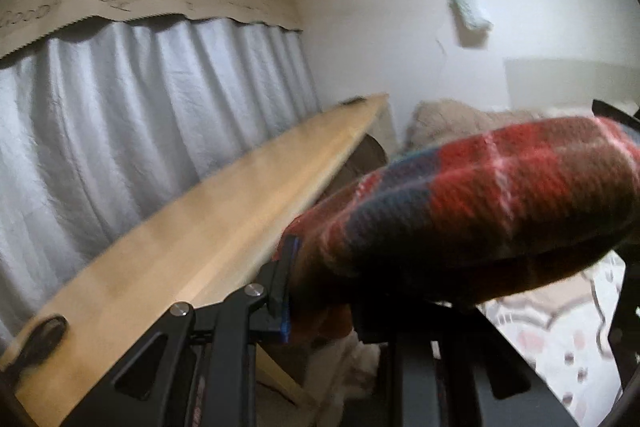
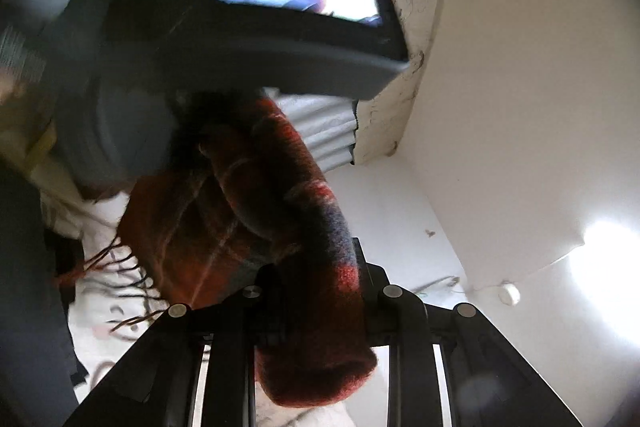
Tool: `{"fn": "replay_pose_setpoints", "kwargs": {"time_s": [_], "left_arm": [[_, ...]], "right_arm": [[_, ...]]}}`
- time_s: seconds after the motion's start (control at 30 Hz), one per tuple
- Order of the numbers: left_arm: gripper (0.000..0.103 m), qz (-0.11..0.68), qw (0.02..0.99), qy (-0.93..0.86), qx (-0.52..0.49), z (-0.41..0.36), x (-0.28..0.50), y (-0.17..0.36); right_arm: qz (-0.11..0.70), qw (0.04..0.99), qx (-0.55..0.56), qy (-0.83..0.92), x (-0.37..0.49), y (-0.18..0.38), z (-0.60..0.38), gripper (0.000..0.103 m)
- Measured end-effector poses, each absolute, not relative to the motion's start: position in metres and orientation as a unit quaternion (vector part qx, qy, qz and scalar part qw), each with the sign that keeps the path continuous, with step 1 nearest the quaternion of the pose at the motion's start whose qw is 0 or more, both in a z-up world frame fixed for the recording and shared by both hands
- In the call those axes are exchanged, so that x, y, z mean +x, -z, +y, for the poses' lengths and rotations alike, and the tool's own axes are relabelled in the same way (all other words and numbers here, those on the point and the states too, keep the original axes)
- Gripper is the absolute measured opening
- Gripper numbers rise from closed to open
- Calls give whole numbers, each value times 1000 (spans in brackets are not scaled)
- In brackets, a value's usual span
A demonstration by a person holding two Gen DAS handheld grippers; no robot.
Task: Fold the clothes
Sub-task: 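Carry the folded scarf with both tools toward the black clothes stack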
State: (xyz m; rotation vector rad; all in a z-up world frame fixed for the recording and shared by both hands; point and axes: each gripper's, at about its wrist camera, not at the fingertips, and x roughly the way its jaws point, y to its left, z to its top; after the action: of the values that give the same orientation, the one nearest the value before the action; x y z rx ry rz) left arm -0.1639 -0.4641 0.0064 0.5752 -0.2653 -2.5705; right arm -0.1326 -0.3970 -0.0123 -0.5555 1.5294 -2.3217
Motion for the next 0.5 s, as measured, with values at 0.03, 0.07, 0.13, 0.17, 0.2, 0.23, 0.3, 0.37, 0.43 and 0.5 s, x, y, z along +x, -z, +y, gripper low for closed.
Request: {"fn": "replay_pose_setpoints", "kwargs": {"time_s": [0.03, 0.07, 0.13, 0.17, 0.2, 0.23, 0.3, 0.37, 0.43, 0.5], "left_arm": [[24, -111, 239, 938, 224, -461, -160, 6], [24, -125, 232, 935, 237, -458, -156, 19], [24, -156, 224, 925, 263, -452, -146, 46], [24, -173, 222, 919, 276, -449, -140, 60], [24, -196, 219, 911, 288, -446, -132, 73], [24, -218, 216, 903, 299, -443, -125, 85], [24, -252, 211, 892, 309, -437, -106, 104], [24, -276, 206, 887, 308, -430, -83, 117], [24, -288, 205, 884, 304, -426, -57, 124], [24, -296, 213, 882, 298, -422, -38, 131]], "right_arm": [[537, 149, -200, 806, -128, 24, -394, 24], [540, 151, -200, 804, -123, 36, -392, 24], [540, 166, -185, 804, -110, 59, -388, 24], [539, 177, -169, 806, -103, 70, -387, 24], [538, 188, -154, 807, -95, 81, -386, 24], [536, 200, -140, 808, -87, 91, -386, 24], [533, 221, -118, 808, -66, 111, -384, 24], [521, 241, -102, 813, -43, 124, -381, 24], [507, 266, -85, 816, -19, 133, -375, 24], [499, 281, -83, 816, 0, 141, -370, 24]]}}
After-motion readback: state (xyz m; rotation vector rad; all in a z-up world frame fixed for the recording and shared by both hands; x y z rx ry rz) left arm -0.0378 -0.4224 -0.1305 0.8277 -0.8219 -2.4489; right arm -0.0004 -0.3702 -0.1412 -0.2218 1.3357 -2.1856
